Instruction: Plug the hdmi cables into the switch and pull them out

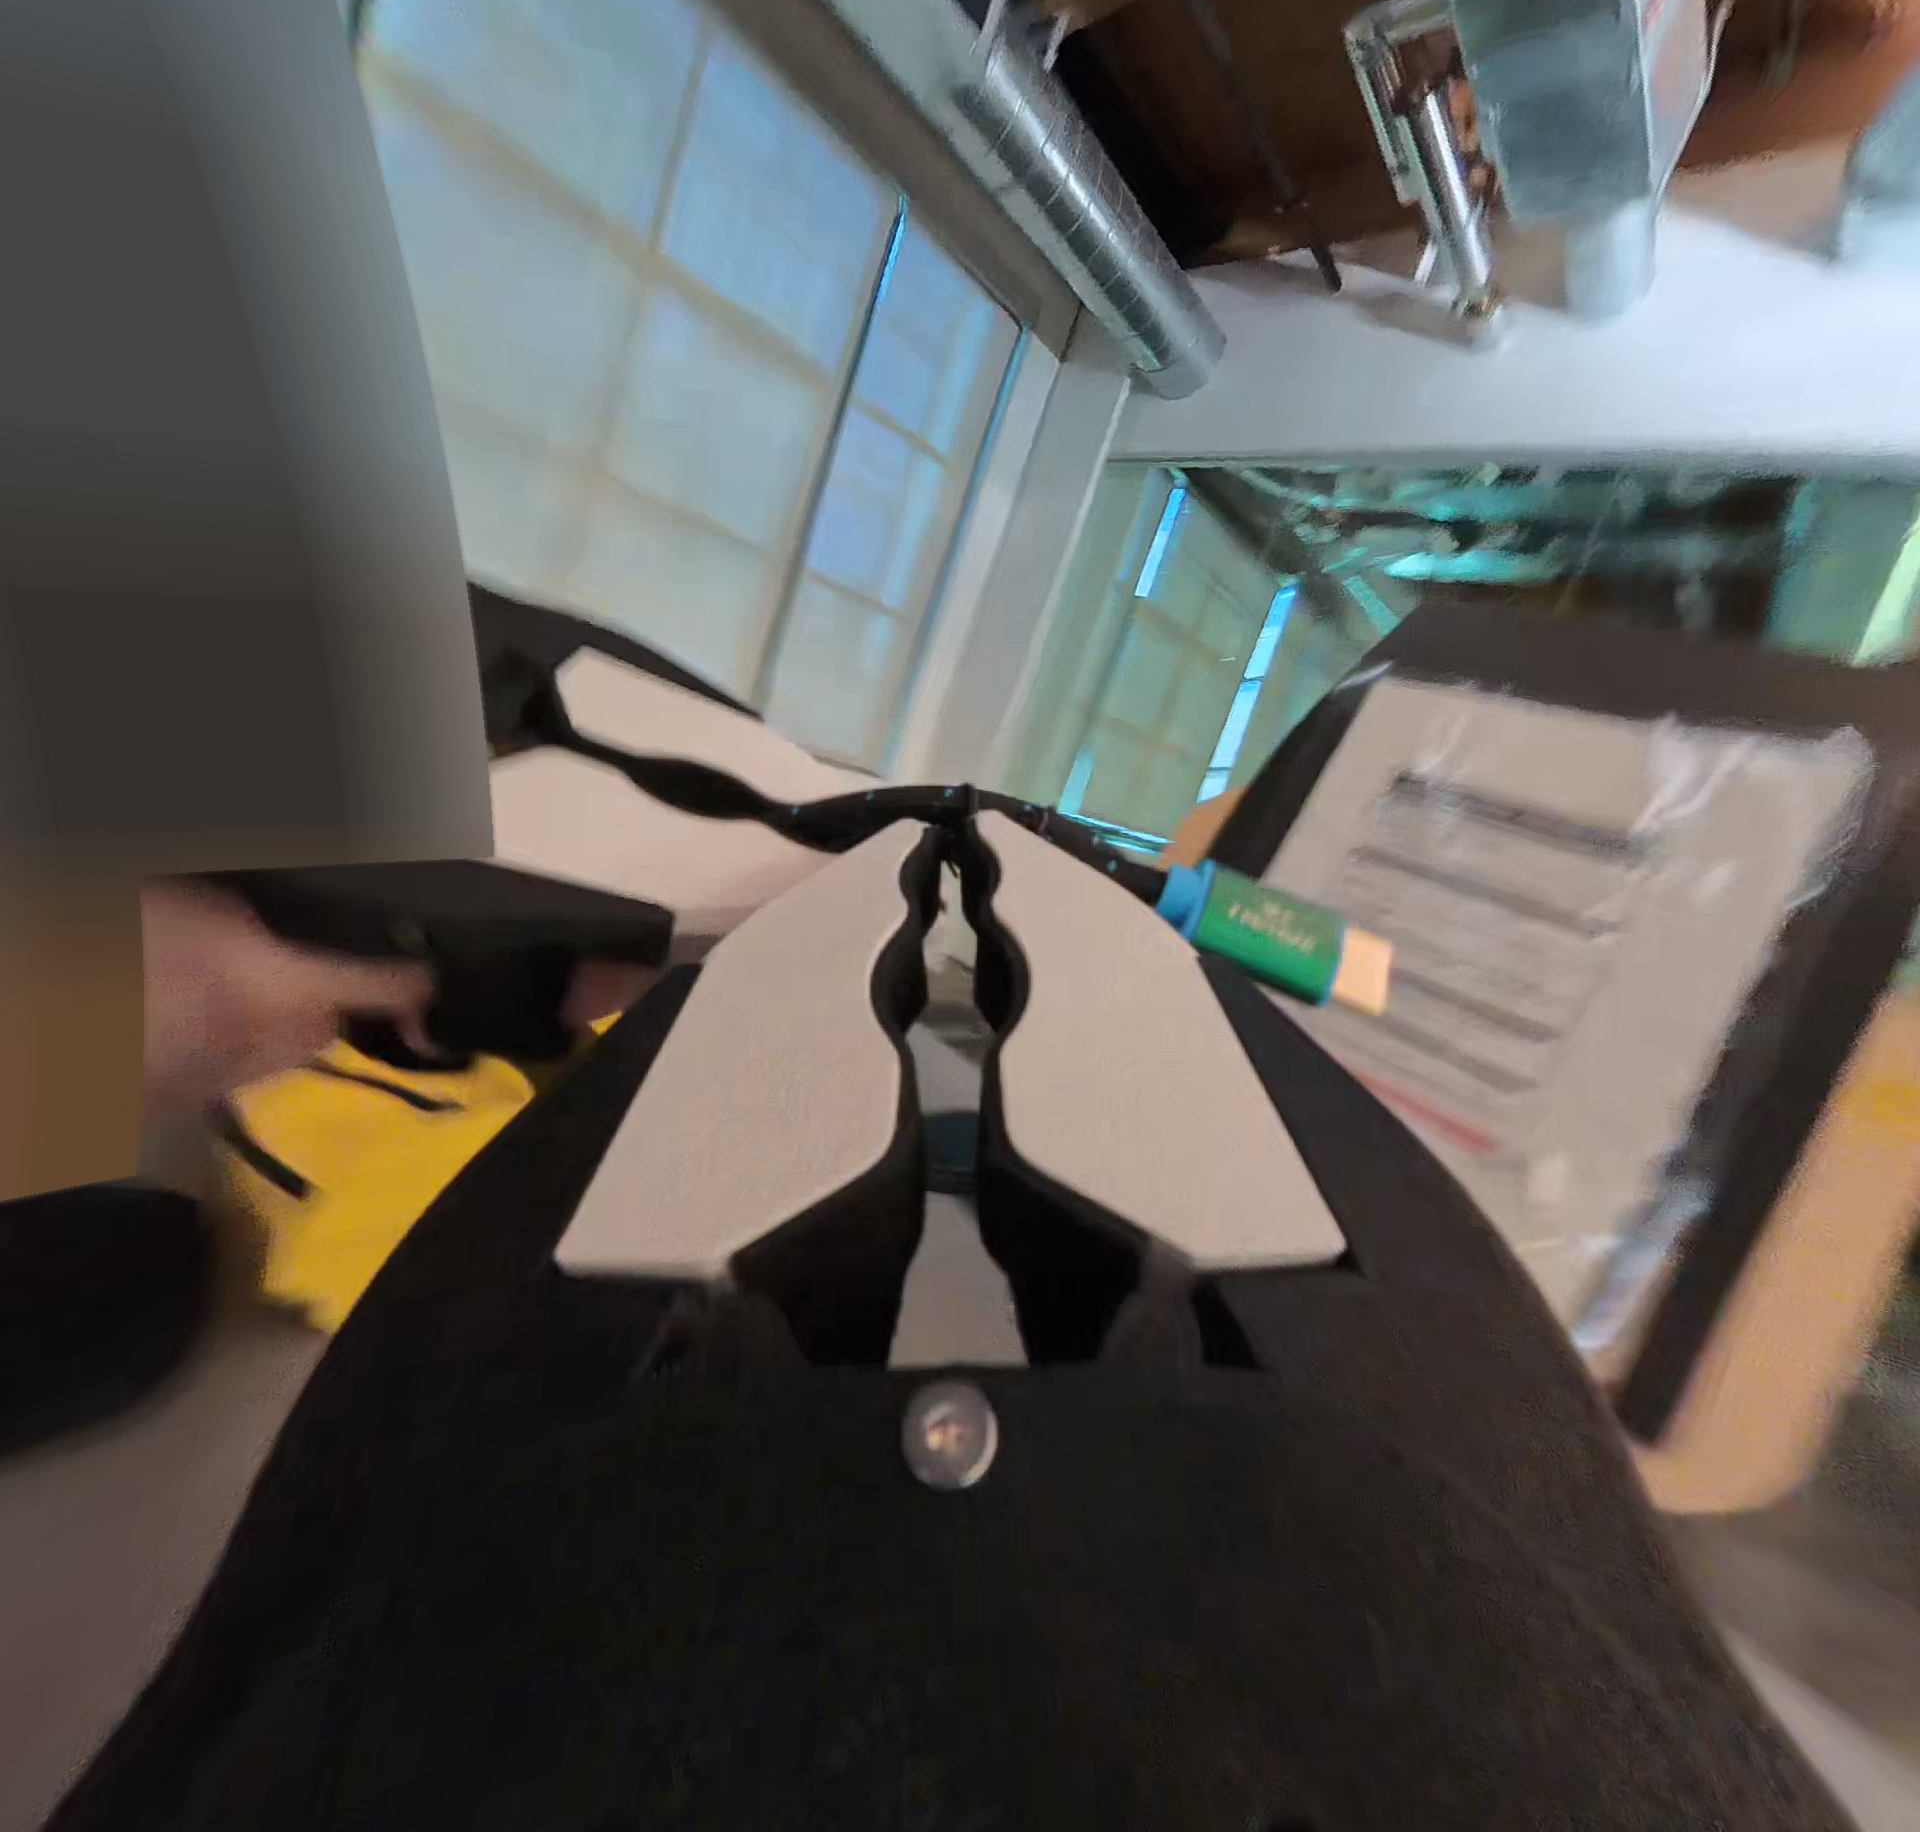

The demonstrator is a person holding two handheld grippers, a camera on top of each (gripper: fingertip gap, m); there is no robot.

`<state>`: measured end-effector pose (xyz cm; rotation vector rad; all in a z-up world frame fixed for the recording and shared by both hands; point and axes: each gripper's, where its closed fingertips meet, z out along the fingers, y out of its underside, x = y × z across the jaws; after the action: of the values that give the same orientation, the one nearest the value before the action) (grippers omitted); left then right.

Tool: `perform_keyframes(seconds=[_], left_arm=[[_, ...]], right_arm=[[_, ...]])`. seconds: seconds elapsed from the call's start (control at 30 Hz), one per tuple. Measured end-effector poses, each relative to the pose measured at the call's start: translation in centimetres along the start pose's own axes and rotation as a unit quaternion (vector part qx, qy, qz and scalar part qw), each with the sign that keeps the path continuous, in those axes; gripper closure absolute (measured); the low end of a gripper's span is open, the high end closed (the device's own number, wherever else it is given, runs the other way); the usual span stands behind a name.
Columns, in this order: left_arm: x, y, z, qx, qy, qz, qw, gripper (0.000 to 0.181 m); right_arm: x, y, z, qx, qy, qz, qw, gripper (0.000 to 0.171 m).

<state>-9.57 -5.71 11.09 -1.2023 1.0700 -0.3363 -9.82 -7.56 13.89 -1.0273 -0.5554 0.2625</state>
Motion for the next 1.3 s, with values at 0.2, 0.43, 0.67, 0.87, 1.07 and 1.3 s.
perform_keyframes(seconds=[0.2, 0.43, 0.67, 0.87, 1.07, 1.3], left_arm=[[-0.4, -0.2, 0.3, 0.026, -0.058, 0.046, 0.997, 0.177], [-0.8, -0.8, -0.1, 0.047, -0.074, 0.068, 0.994, 0.177], [-1.5, -1.5, -0.9, 0.046, -0.074, 0.067, 0.994, 0.177], [-1.0, -1.3, -0.8, 0.026, -0.061, 0.069, 0.995, 0.177], [0.1, -0.9, -0.7, 0.003, -0.025, 0.042, 0.999, 0.177], [0.7, 0.0, -0.3, -0.028, -0.001, 0.032, 0.999, 0.177]], right_arm=[[0.3, 0.4, 0.1, 0.051, -0.097, 0.446, 0.888, 0.167], [0.2, -0.4, 0.1, 0.092, -0.202, 0.711, 0.667, 0.167], [0.2, -3.1, -0.6, 0.072, -0.145, 0.293, 0.942, 0.163], [-1.0, -4.4, -1.7, 0.02, 0.01, -0.315, 0.949, 0.154], [-2.1, -1.1, -0.9, -0.043, -0.002, -0.468, 0.882, 0.15], [-1.6, 0.0, -0.8, -0.077, 0.006, -0.516, 0.853, 0.156]])
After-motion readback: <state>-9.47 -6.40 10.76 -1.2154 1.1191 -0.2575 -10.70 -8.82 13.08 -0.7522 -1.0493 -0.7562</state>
